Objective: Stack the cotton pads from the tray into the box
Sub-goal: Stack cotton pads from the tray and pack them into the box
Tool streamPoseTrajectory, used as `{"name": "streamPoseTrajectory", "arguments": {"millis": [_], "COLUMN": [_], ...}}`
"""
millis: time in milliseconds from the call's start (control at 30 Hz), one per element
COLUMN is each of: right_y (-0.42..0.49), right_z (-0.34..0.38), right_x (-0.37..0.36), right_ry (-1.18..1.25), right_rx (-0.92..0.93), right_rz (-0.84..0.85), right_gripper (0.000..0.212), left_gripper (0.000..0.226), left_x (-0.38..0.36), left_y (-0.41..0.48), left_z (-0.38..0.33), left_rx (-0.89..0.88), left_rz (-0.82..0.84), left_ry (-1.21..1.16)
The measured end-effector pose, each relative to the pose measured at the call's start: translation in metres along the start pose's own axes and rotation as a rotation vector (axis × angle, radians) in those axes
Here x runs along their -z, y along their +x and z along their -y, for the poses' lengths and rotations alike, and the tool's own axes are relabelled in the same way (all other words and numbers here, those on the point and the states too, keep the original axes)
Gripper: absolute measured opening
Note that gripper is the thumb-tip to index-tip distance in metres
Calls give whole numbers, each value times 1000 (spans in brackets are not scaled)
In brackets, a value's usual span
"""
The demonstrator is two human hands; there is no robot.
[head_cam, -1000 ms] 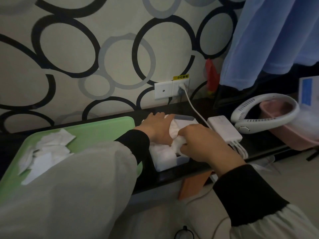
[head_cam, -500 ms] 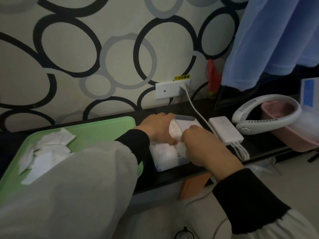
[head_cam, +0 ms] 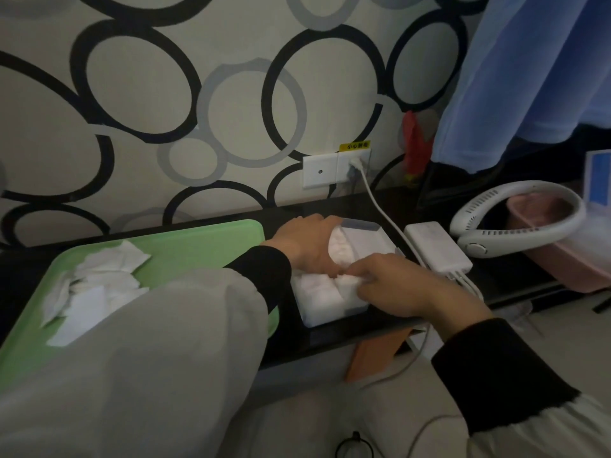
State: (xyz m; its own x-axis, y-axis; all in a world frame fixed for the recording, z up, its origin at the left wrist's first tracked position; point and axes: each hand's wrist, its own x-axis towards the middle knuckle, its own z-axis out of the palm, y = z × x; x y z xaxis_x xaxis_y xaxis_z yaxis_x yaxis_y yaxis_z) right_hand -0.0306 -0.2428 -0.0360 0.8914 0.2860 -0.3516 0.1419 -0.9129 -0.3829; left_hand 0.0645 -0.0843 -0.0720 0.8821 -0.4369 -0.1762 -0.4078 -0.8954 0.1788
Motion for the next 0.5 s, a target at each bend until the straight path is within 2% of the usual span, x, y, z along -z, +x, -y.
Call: {"name": "streamPoseTrajectory", "arguments": {"millis": [100,200,267,500], "right_y": [2,8,11,11], "right_z": [2,6,7,11], "right_x": [-3,-13,-17,-7], "right_ry": [-88,-254,-291,-141], "right_rx": [-28,-19,-14,-67], "right_rz": [19,-92,-99,139], "right_gripper": [38,35,33,40], "left_gripper": [104,103,104,106], "left_x": [1,2,3,3], "left_y": [-2,-1,-1,-4], "left_z": [-1,-2,-2,-2], "left_rx": [5,5,8,7], "left_rz": [5,26,32,52], "left_ry": [-8,7,15,-18]}}
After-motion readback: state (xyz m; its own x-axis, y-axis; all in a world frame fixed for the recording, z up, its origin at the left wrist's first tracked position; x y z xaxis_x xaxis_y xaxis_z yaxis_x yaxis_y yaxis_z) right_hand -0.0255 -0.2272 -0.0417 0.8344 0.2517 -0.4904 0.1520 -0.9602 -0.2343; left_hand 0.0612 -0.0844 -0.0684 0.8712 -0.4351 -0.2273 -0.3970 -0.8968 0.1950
